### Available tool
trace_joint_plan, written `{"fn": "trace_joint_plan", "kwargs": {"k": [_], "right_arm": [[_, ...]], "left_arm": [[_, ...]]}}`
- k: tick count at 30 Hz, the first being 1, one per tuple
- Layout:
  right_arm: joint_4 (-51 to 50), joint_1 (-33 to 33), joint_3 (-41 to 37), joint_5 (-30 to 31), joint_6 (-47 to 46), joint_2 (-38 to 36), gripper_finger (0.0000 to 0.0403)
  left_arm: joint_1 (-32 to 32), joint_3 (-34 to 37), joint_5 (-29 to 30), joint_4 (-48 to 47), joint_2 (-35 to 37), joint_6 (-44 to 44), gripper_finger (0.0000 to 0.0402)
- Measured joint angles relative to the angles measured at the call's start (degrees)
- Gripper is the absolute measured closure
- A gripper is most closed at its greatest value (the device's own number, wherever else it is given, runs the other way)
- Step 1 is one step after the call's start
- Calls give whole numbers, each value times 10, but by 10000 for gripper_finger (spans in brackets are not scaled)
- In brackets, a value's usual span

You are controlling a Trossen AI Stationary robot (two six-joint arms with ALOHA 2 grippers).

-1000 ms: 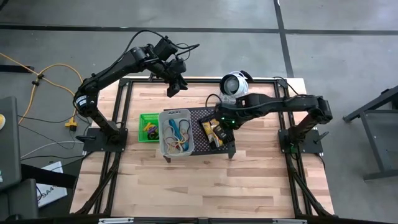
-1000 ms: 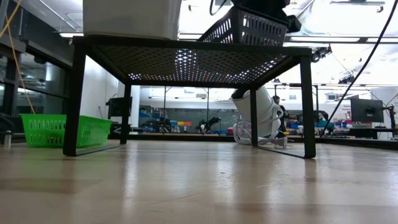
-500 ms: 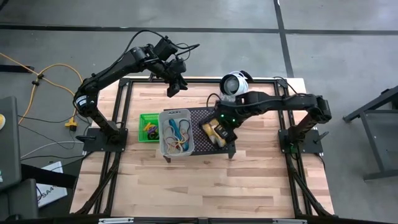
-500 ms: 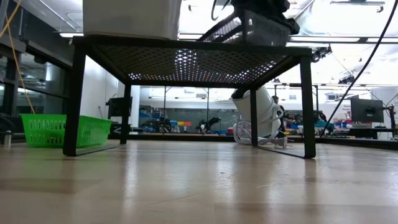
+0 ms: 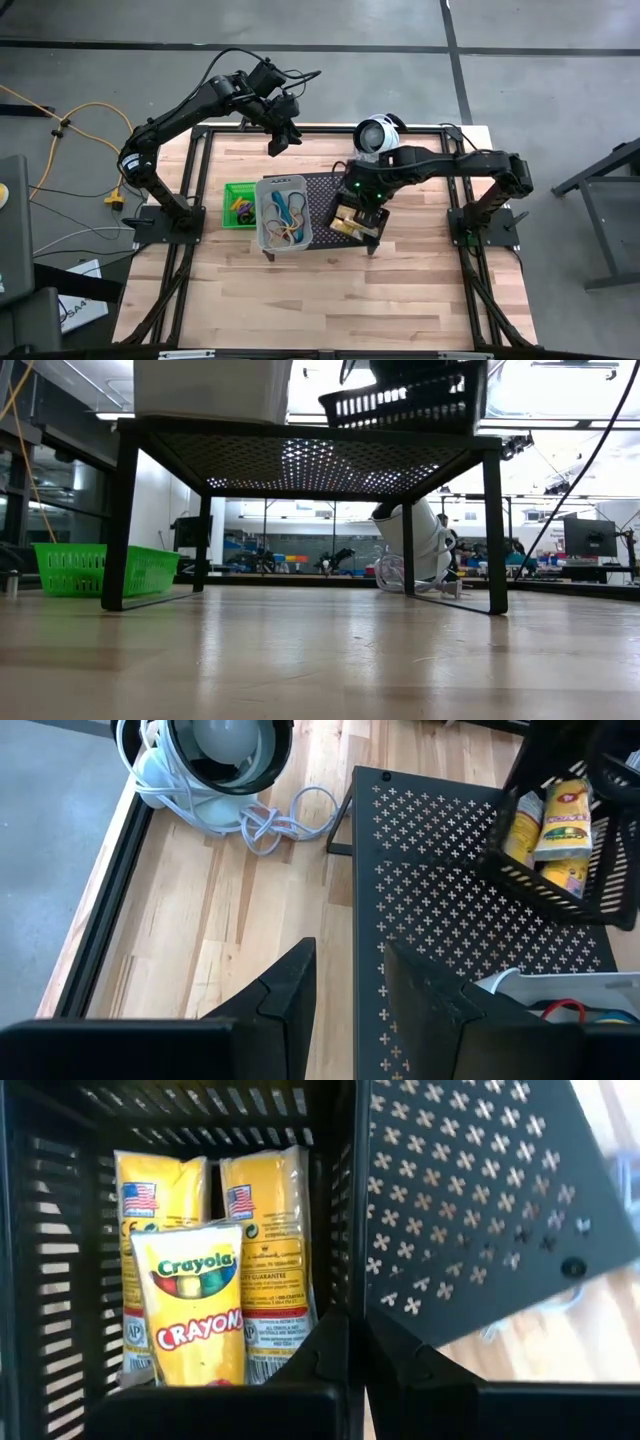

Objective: Pick & Place Office Desk Supplies
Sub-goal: Put the black bin with the crayon boxes on the shelf

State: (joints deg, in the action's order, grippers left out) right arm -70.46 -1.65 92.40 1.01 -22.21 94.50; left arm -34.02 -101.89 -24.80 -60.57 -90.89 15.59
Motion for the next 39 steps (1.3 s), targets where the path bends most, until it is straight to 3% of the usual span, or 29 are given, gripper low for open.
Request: {"fn": "trace_joint_plan", "kwargs": {"k": [16,28,39], "right_arm": [[109,0,0,-9,224,0,399],[133,0,0,-42,223,4,398],[142,0,0,-41,203,4,354]], "left_arm": [[0,0,0,0,0,-2,285],[0,0,0,2,0,-2,285],[0,0,0,2,0,-9,285]]}}
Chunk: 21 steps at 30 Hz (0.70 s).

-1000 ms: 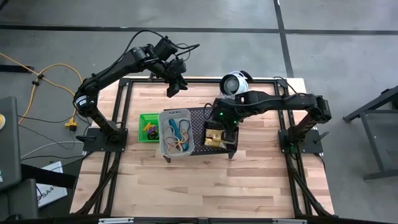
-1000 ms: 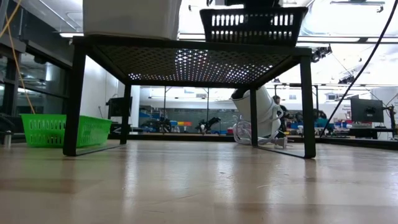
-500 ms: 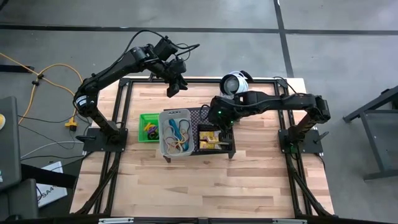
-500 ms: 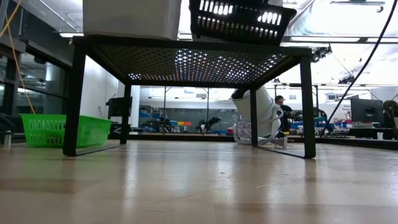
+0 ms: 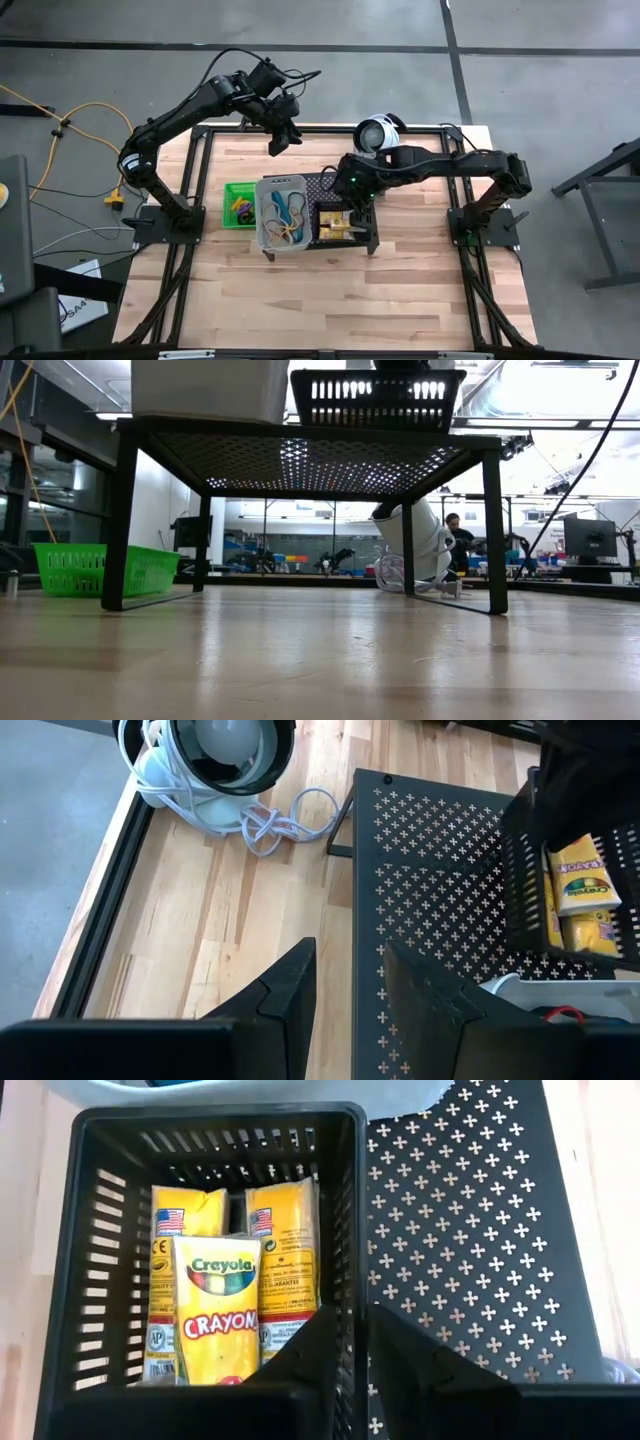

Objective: Pick & Place Office Desk Supplies
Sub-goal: Put the black bin with the crayon boxes on the shelf, then put the green bin with the spring keychain on the shelf

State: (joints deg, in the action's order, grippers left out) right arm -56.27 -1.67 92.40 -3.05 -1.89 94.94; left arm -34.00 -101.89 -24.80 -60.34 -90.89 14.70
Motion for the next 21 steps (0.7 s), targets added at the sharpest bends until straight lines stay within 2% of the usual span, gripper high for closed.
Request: {"fn": "trace_joint_plan", "kwargs": {"k": [8,21], "right_arm": [[0,0,0,1,-20,0,339],[26,0,0,-4,-29,-12,339]], "left_arm": [[0,0,0,0,0,-1,285],[0,0,0,2,0,-1,285]]}}
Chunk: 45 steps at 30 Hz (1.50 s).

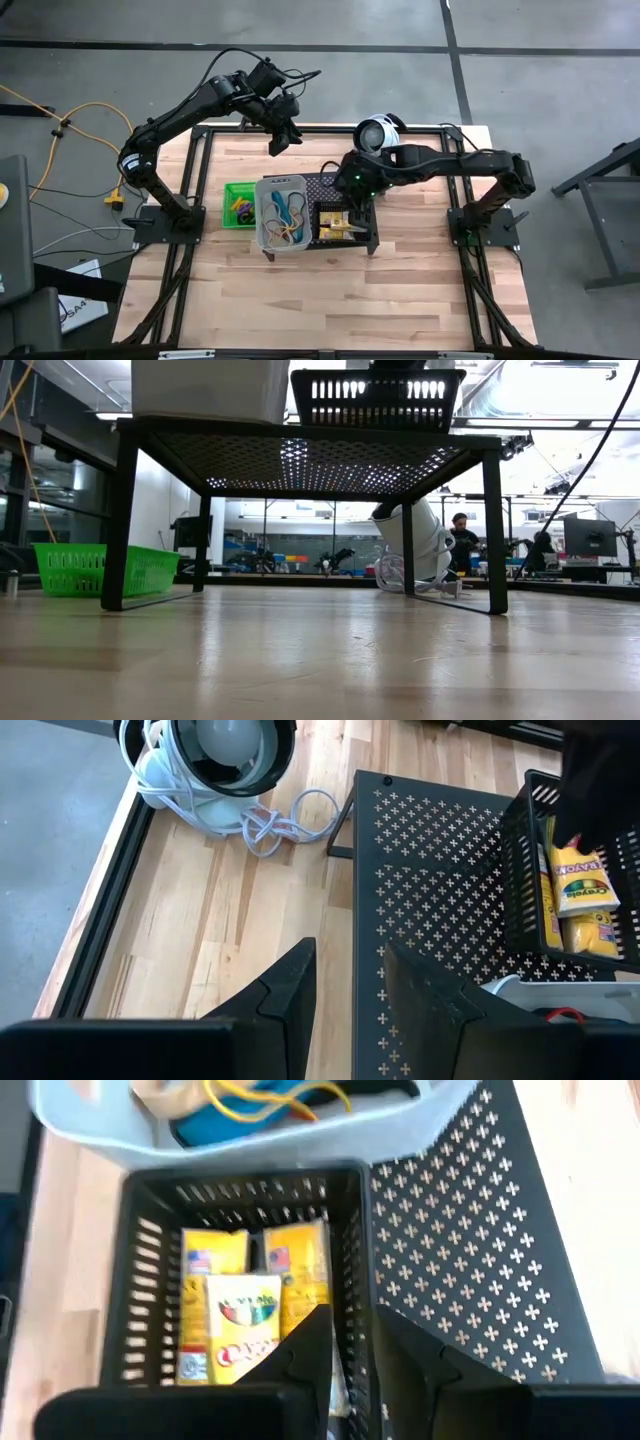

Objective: Pick & Place Office Desk Supplies
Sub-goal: Put the green bin with the spring keychain on the shelf

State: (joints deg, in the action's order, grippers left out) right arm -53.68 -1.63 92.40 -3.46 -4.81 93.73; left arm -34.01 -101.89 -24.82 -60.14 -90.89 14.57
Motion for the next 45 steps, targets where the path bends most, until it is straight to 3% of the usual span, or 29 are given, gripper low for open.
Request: {"fn": "trace_joint_plan", "kwargs": {"k": [9,23,37,41,45], "right_arm": [[0,-63,0,-67,-45,-49,338],[-57,-258,0,-70,17,-67,338],[-47,-428,0,-70,66,-67,338],[-43,-463,0,-54,65,-67,338],[-43,-477,0,11,66,-67,338]], "left_arm": [[0,0,0,0,0,0,285],[0,0,0,0,0,0,285],[0,0,0,0,0,-14,285],[0,0,0,0,0,-14,285],[0,0,0,0,0,-14,285]]}}
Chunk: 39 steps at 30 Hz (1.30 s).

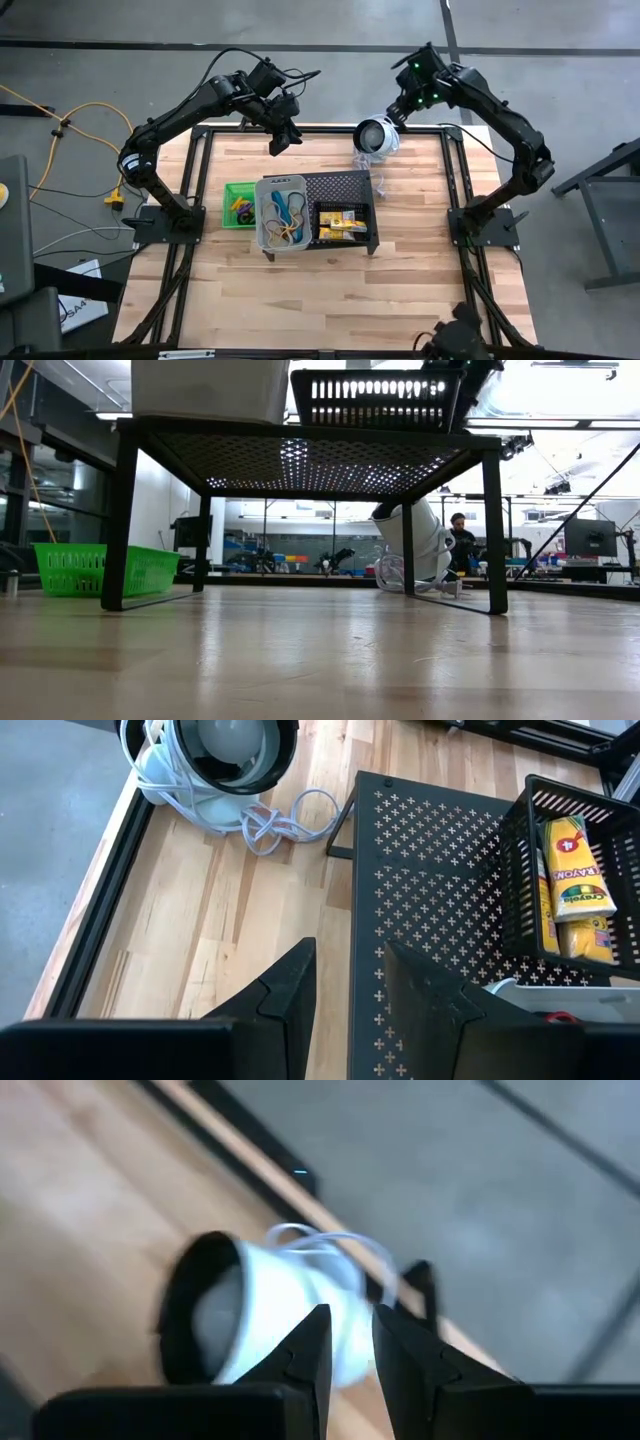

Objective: Pick & Place Office Desk Supplies
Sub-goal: Put the green bin with the spring keychain on the shelf

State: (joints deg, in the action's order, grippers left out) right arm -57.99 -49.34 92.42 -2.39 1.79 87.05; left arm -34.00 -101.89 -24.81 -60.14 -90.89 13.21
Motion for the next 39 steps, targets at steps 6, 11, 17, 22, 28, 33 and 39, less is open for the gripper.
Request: {"fn": "trace_joint_plan", "kwargs": {"k": [6,11,17,22,28,33,39], "right_arm": [[0,-7,0,93,0,0,338],[0,-7,0,95,-4,0,338],[0,1,0,95,-4,0,338],[0,6,0,95,-4,0,338],[0,6,0,77,-4,0,338],[0,6,0,52,-5,0,338],[0,6,0,48,-5,0,338]], "left_arm": [[0,0,0,0,0,1,285],[0,0,0,1,0,2,285],[0,0,0,2,0,3,285],[0,0,0,2,0,3,285],[0,0,15,2,0,-17,285],[0,0,27,-23,13,-43,285],[-5,0,128,-103,60,-97,285]]}}
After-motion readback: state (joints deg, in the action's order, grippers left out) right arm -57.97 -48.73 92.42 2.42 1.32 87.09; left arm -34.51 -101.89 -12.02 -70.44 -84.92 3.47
